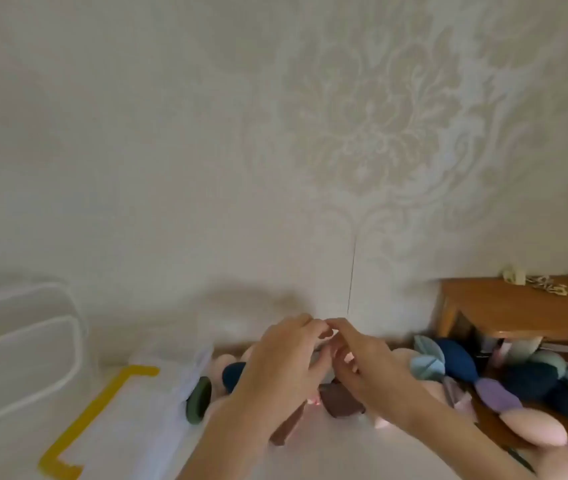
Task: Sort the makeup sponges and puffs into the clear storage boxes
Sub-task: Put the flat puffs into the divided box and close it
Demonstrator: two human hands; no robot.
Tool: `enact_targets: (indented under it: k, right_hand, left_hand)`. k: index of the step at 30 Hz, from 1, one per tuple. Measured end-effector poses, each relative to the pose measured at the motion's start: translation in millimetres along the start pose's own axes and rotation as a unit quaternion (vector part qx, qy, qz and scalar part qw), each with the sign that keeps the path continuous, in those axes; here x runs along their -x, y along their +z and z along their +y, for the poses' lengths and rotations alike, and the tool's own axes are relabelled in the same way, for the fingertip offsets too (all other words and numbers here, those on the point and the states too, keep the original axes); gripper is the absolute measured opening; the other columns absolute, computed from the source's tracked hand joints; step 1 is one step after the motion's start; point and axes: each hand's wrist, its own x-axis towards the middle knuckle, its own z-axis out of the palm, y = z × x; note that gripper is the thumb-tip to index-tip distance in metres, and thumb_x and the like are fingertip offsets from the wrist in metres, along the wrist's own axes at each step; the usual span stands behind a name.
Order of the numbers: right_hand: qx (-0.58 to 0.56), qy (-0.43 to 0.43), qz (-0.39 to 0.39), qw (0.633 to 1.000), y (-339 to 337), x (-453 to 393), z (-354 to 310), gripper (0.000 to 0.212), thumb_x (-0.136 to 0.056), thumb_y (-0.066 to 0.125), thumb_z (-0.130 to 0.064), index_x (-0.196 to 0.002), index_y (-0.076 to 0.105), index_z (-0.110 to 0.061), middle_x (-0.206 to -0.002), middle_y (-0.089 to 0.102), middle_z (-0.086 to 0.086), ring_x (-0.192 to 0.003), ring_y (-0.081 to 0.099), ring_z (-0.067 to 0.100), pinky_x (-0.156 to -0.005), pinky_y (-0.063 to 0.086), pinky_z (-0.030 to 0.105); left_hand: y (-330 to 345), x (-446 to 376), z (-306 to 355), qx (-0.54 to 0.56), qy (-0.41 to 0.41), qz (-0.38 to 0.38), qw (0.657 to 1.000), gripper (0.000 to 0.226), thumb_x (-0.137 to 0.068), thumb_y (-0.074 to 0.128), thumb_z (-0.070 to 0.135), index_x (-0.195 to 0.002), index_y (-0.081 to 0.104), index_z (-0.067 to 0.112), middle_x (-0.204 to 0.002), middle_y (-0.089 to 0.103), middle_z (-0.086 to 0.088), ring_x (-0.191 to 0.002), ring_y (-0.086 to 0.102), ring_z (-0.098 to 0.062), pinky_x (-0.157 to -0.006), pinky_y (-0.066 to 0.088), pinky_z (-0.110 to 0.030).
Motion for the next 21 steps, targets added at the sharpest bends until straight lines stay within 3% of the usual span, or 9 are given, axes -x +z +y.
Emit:
enact_targets:
  k: [4, 7, 10, 14, 16, 18, 21]
  right_hand:
    - [0.018, -0.058, 0.013, 0.998, 31.2, -0.6, -2.0, 0.025, -0.09, 0.052, -0.008, -0.114, 0.059, -0.014, -0.082, 0.059, -0.019, -0.07, 0.052, -0.014, -0.071, 0.039, 0.003]
    - [-0.002, -0.077, 0.033, 0.996, 51.4, 9.6, -9.1, 0.014, -0.09, 0.056, -0.014, -0.099, 0.067, -0.015, -0.095, 0.067, -0.004, -0.085, 0.059, 0.007, -0.078, 0.046, 0.019]
    - [0.0, -0.078, 0.048, 0.996, 57.5, 17.4, -18.1, 0.013, -0.09, 0.057, -0.013, -0.092, 0.069, -0.018, -0.091, 0.064, -0.008, -0.091, 0.058, 0.012, -0.08, 0.047, 0.023]
    - [0.006, -0.062, 0.051, 0.997, 64.4, 31.7, -37.8, 0.02, -0.088, 0.053, -0.004, -0.092, 0.069, -0.014, -0.093, 0.065, -0.001, -0.09, 0.058, 0.017, -0.081, 0.048, 0.025]
    - [0.023, -0.069, 0.034, 0.997, 65.8, 34.9, -46.0, 0.024, -0.089, 0.049, -0.001, -0.095, 0.068, -0.013, -0.092, 0.065, 0.003, -0.086, 0.055, 0.016, -0.074, 0.044, 0.012]
    - [0.034, -0.078, 0.018, 0.996, 67.4, 35.9, -54.9, 0.025, -0.091, 0.047, -0.001, -0.099, 0.067, -0.012, -0.087, 0.058, -0.001, -0.084, 0.048, 0.013, -0.066, 0.041, 0.008]
    - [0.048, -0.093, 0.008, 0.995, 73.6, 30.8, -63.0, 0.024, -0.092, 0.046, -0.005, -0.103, 0.066, -0.013, -0.079, 0.046, -0.012, -0.085, 0.045, 0.013, -0.069, 0.038, 0.015]
  left_hand:
    - [2.1, 34.2, -25.2, -0.047, 0.001, 0.068, 0.997, 0.03, -0.094, 0.04, 0.037, -0.118, 0.056, 0.027, -0.108, 0.059, 0.011, -0.105, 0.051, -0.012, -0.089, 0.042, -0.028]
    - [-8.2, 68.6, -39.8, -0.085, 0.006, 0.066, 0.994, 0.025, -0.093, 0.043, 0.034, -0.113, 0.056, 0.028, -0.11, 0.055, 0.013, -0.106, 0.046, -0.013, -0.089, 0.037, -0.025]
    - [-29.7, 94.7, -51.7, -0.089, -0.004, 0.103, 0.991, 0.022, -0.09, 0.05, 0.031, -0.11, 0.058, 0.028, -0.109, 0.055, 0.013, -0.107, 0.044, -0.013, -0.089, 0.038, -0.027]
    - [-43.3, 122.7, -69.8, -0.15, -0.09, 0.052, 0.983, 0.04, -0.089, 0.045, 0.047, -0.124, 0.048, 0.029, -0.127, 0.047, 0.011, -0.12, 0.041, -0.018, -0.096, 0.036, -0.029]
    - [-44.2, 134.0, -78.4, -0.178, -0.144, 0.011, 0.973, 0.048, -0.09, 0.045, 0.048, -0.134, 0.036, 0.031, -0.14, 0.034, 0.01, -0.13, 0.032, -0.019, -0.102, 0.029, -0.031]
    - [-44.9, 144.5, -82.2, -0.173, -0.157, -0.001, 0.972, 0.053, -0.09, 0.046, 0.046, -0.138, 0.027, 0.036, -0.147, 0.025, 0.01, -0.134, 0.026, -0.02, -0.105, 0.024, -0.033]
    - [-48.1, 151.9, -84.2, -0.174, -0.171, -0.008, 0.97, 0.062, -0.088, 0.049, 0.045, -0.14, 0.018, 0.033, -0.149, 0.019, 0.008, -0.134, 0.026, -0.025, -0.106, 0.024, -0.036]
